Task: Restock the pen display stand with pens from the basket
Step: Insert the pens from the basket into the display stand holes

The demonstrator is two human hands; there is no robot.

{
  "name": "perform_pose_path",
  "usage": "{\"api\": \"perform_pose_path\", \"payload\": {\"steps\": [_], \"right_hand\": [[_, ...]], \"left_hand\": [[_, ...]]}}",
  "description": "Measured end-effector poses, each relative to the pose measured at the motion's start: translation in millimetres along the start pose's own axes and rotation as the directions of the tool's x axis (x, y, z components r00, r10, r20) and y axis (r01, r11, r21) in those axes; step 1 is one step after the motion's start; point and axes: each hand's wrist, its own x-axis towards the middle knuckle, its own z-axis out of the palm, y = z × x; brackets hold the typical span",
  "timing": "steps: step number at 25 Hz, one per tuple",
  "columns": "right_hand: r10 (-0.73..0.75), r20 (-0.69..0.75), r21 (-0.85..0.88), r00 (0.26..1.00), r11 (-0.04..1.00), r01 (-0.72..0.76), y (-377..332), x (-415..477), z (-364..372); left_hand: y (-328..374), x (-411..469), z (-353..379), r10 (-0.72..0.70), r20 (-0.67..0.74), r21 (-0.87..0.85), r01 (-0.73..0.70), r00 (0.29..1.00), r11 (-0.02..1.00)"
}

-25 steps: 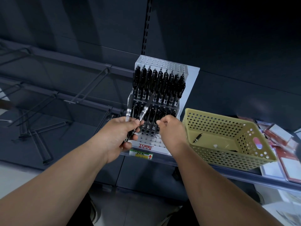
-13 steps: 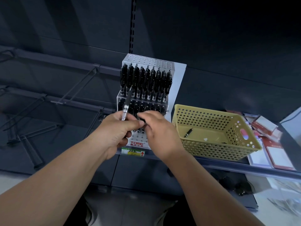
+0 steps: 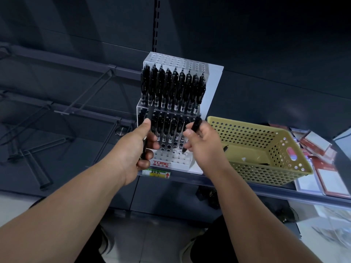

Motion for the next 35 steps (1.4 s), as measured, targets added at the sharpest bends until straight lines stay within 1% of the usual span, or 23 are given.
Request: {"api": "perform_pose_path", "payload": {"steps": [3,8,11,14,15,17,19,21,25,29,30,33,35], "right_hand": [[0.062,0.023,0.098,0.998,0.993,-0.064,0,10,4],[-0.003,-0.037,-0.015,0.999,1.000,0.003,5,19,12],[0.008,-0.054,-0.055,0.999,0.998,-0.010,14,24,18],[0.033,-0.041,-0.049,0.999,0.998,-0.035,23,27,21],[0.042,-0.038,-0.071,0.998,0.996,-0.045,26,27,22],[0.030,-0.039,-0.203,0.999,0.978,-0.038,31,27,24],[-0.035,-0.057,-0.391,0.998,0.920,0.010,35,28,26],[-0.076,-0.067,-0.511,0.995,0.859,0.032,35,31,27],[-0.062,-0.069,-0.569,0.996,0.822,0.011,29,34,29],[-0.040,0.003,-0.685,0.999,0.727,0.031,20,36,29],[-0.026,0.013,-0.696,1.000,0.717,0.028,19,38,30],[0.027,0.000,-0.697,1.000,0.717,-0.019,17,39,32],[0.043,-0.019,-0.689,0.999,0.723,-0.045,17,39,33]], "left_hand": [[0,4,-1,-0.010,0.009,0.010,0.010,1.000,1.000],[-3,13,-3,-0.002,-0.018,-0.028,0.002,1.000,1.000],[-6,20,-6,-0.010,-0.006,-0.051,0.009,1.000,0.999],[-8,25,-9,-0.024,0.015,-0.043,0.025,1.000,0.999],[-9,26,-10,-0.026,0.021,-0.040,0.027,0.999,0.999],[-10,27,-10,-0.028,0.026,-0.039,0.029,0.999,0.999],[-10,28,-10,-0.021,0.012,-0.046,0.021,1.000,0.999],[-9,28,-9,-0.006,-0.009,-0.051,0.005,1.000,0.999],[-6,28,-9,0.013,-0.019,-0.033,-0.013,1.000,0.999],[-2,24,-9,0.022,-0.023,0.015,-0.021,1.000,1.000],[-2,22,-9,0.027,-0.024,0.028,-0.026,0.999,0.999],[-2,17,-10,0.042,0.001,0.061,-0.042,0.999,0.997],[-1,13,-13,0.046,0.019,0.042,-0.047,0.999,0.998]]}}
